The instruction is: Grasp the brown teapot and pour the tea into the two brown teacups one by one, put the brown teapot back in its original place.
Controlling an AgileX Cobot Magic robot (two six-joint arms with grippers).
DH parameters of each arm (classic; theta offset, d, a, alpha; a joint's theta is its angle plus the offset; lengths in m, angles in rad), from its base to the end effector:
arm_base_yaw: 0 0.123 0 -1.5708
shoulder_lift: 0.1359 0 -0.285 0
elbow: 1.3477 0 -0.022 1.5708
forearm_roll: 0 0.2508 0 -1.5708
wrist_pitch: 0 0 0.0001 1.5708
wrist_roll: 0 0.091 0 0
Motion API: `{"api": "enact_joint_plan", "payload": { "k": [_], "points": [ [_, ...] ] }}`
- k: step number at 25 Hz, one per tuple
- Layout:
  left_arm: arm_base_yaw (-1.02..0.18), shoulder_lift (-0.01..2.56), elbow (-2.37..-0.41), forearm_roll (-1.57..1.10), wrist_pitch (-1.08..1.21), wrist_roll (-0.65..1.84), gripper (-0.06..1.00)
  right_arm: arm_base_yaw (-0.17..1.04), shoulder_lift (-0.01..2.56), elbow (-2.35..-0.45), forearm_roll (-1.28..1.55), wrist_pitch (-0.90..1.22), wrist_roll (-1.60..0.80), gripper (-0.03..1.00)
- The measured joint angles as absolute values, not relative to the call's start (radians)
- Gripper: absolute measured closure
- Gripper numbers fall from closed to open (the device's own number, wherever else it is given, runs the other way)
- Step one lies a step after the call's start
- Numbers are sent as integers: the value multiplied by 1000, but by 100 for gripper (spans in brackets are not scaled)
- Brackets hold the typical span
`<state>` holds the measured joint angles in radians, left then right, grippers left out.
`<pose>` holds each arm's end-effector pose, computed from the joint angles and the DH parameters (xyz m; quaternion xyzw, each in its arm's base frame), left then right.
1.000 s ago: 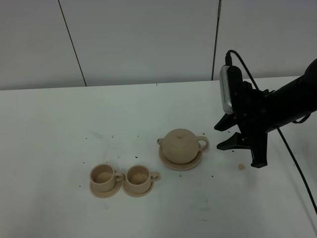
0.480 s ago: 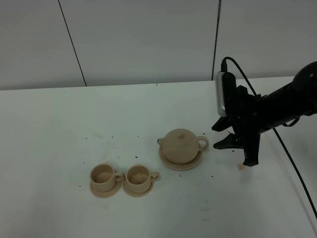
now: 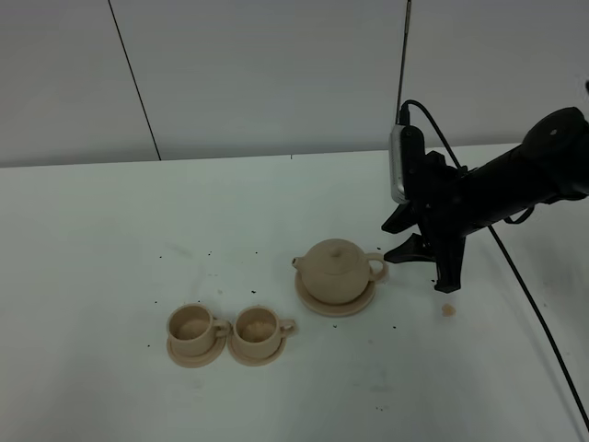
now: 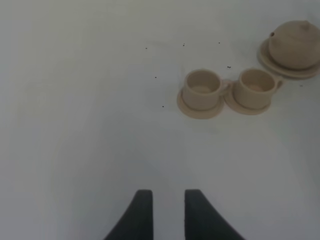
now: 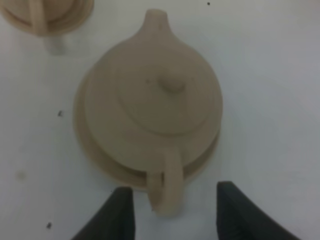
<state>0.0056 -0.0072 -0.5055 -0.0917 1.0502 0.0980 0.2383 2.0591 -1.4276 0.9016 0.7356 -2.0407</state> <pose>-0.0063 -0.0073 0.2799 0.0409 0.8452 -0.0183 0.5325 0.4071 0.1482 0.1759 -0.6931 0.6242 0.1063 0.3445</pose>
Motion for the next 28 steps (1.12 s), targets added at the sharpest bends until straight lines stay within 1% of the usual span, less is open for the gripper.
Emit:
{"api": "enact_joint_plan", "payload": {
  "k": [13, 28],
  "points": [
    [6, -7, -505, -92, 1050, 98, 71, 238, 2155, -1477, 927, 744, -2041, 60],
    [6, -7, -505, -92, 1050, 98, 71, 238, 2157, -1479, 928, 743, -2041, 60]
  ]
}}
